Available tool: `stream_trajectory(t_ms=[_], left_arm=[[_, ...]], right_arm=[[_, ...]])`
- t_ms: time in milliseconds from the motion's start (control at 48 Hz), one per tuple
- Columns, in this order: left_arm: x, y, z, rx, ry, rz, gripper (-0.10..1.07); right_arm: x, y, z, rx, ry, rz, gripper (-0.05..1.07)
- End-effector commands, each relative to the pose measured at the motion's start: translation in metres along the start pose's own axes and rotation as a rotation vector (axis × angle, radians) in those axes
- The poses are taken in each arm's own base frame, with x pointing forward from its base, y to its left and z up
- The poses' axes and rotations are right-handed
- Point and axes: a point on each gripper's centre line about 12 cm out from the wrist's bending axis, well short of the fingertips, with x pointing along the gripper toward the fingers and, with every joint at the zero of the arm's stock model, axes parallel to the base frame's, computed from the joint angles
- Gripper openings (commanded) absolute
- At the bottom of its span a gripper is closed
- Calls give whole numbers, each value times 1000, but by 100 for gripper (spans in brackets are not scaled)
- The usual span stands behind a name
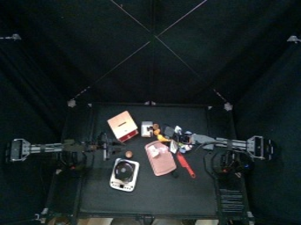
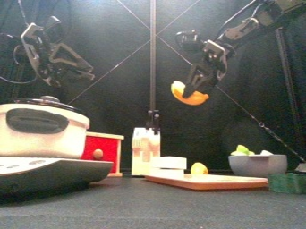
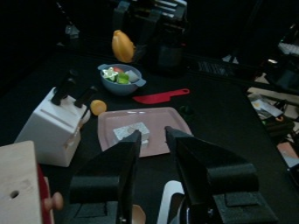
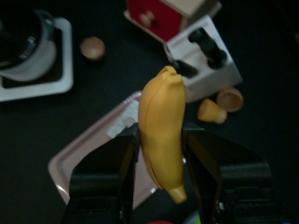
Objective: Peel banana
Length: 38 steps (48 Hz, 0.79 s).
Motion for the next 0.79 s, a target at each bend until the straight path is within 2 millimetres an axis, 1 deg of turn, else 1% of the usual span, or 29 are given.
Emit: stream_trajectory(t_ms=[0, 167, 312, 479, 542, 646, 771], left_arm=[[17, -1, 16, -9, -37, -22, 72], [44, -1, 23, -76, -84, -46, 72], [64, -1, 27, -73, -128, -80, 72], [89, 0, 27, 8, -151, -107, 72], [99, 3, 26, 30, -156, -99, 72], [109, 5, 24, 49, -155, -92, 73], [115, 6, 21, 64, -149, -87, 73]], right_arm=[[-13, 14, 18, -8, -137, 48, 68], [-14, 34, 22, -56, -248, 106, 68], [-9, 43, 18, -102, -308, 131, 68], [3, 46, 15, -113, -314, 141, 68], [7, 47, 15, -113, -307, 141, 68], [13, 47, 14, -112, -293, 140, 68], [17, 45, 14, -108, -287, 135, 68]])
